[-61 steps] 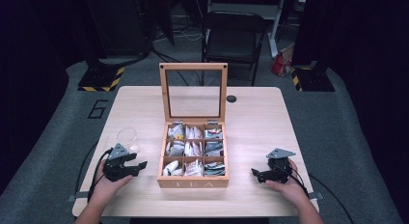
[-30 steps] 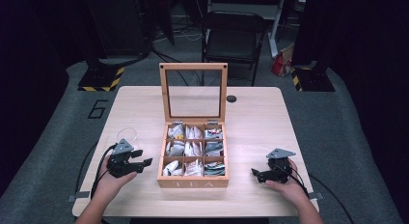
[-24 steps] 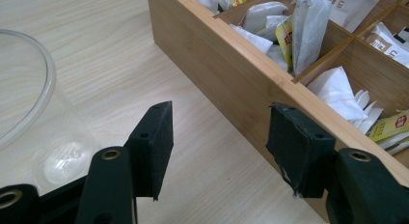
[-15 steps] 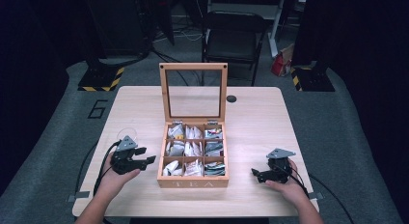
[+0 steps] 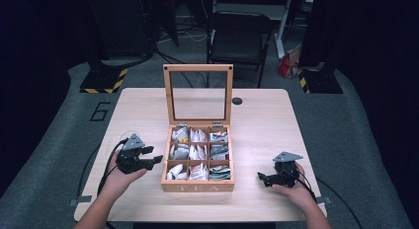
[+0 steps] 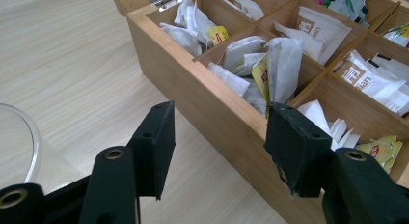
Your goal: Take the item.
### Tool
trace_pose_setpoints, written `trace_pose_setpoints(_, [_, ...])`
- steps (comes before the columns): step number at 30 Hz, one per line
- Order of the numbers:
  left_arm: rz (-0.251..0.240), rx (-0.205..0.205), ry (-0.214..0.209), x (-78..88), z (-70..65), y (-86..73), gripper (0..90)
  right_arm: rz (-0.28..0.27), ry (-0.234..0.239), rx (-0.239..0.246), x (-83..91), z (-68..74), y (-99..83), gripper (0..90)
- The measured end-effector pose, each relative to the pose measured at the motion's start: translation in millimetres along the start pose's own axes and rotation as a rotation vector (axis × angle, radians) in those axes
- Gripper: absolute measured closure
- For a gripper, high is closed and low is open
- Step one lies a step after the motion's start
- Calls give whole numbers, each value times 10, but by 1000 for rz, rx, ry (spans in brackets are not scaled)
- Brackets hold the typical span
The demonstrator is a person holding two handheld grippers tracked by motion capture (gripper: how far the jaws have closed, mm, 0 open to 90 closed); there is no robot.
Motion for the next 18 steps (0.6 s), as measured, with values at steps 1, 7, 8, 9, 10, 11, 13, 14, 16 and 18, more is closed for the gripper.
trace_pose_setpoints(1, [0,0,0,-1,-3,9,440,0,0,-1,0,1,0,24])
trace_pose_setpoints(7, [1,-12,-8,-18,-23,77,448,0,0,0,0,0,0,24])
trace_pose_setpoints(8, [1,-15,-6,-22,-22,86,448,0,0,0,0,0,0,24])
trace_pose_setpoints(9, [1,-15,-6,-22,-22,86,448,0,0,0,0,0,0,24])
trace_pose_setpoints(10, [3,-14,-8,-25,-26,94,448,0,0,0,0,0,0,24])
trace_pose_setpoints(11, [1,-17,-8,-31,-26,104,448,0,0,0,0,0,0,24])
trace_pose_setpoints(13, [2,-17,-11,-41,-34,123,448,0,0,0,0,0,0,24])
trace_pose_setpoints(14, [4,-17,-13,-45,-38,133,448,0,0,-2,0,1,0,24])
trace_pose_setpoints(16, [3,-20,-13,-56,-44,153,448,0,0,0,0,0,0,24])
trace_pose_setpoints(18, [2,-21,-14,-68,-53,171,448,0,0,0,0,0,0,24])
Point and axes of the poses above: each handheld gripper's, and its own axes: x roughly backward along the jaws, y roughly out of its top, z roughly to its left, the point moved 6 cm from there along -x, roughly forward along the jaws, and after that the axes turned 1 degree about -z, right-handed, at the moved point
